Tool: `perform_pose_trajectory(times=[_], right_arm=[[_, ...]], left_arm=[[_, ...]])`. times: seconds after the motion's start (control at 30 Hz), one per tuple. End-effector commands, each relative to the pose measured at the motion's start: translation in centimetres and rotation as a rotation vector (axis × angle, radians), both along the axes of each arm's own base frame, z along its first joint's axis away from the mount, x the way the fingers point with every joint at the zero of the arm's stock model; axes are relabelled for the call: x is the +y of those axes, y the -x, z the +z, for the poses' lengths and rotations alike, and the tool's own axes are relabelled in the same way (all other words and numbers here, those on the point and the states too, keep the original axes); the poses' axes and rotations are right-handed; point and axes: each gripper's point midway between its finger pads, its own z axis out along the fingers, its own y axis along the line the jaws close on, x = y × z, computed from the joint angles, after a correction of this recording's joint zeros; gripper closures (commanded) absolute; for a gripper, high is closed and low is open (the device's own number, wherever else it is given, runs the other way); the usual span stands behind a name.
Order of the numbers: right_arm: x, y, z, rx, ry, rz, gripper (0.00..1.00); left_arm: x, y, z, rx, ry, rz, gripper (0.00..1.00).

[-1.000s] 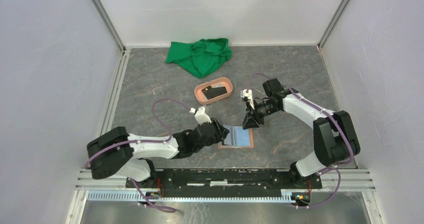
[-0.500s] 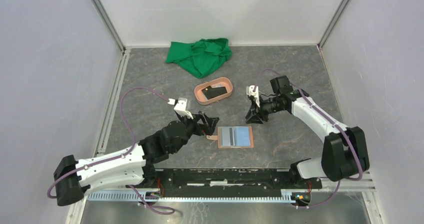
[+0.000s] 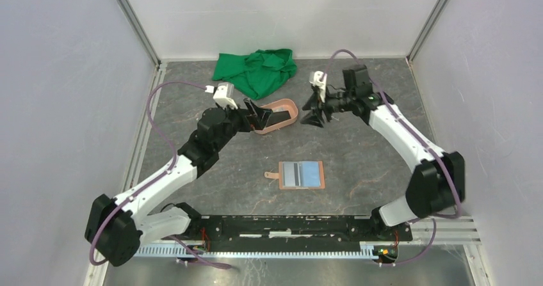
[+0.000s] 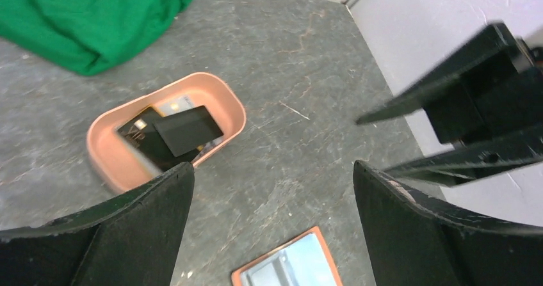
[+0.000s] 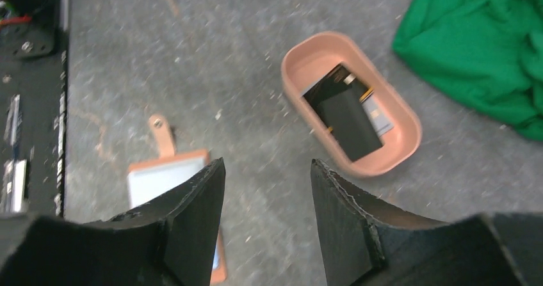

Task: Put the credit cards into the card holder
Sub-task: Pick up the credit card from the storage box.

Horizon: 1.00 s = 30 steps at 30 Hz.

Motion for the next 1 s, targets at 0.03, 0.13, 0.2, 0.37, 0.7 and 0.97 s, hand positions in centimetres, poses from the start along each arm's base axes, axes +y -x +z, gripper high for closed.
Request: perform_pose_trajectory(times=[0.03,0.13,0.2,0.37,0.7,0.97], right_arm=[[3.4,-5.5,1.6,0.074,-0.025,-0.149,0.48],[4.7,-8.6,0.0,0.108,0.017,-0.21,0.62],[5.5,-10.4,-1.4,0.147,0.046,-0.239,0.71],[6.6,-14.1,-4.5,0.208,0.076,-0.312,0.85],[8.6,-17.2,-9.7,0.237,0.176,-0.354,0.95],[9.5,-16.7,-12.6,0.248,0.239,-0.345,0.95]], left_arm=[[-3.4,-2.7,0.6,0.029,0.078,-0.129,0.04],[-3.4,-4.7,-1.7,0.104,0.125,-0.105,0.13],[-2.7,-6.5,-2.7,0.138,0.163,-0.058,0.2],[-2.6,-10.2,-3.8,0.134,0.168,-0.02,0.27],[-3.1,-11.8,-6.9,0.147,0.065,-0.036,0.47],[-3.0,-12.3,-9.5,0.282,0.06,-0.01,0.46]])
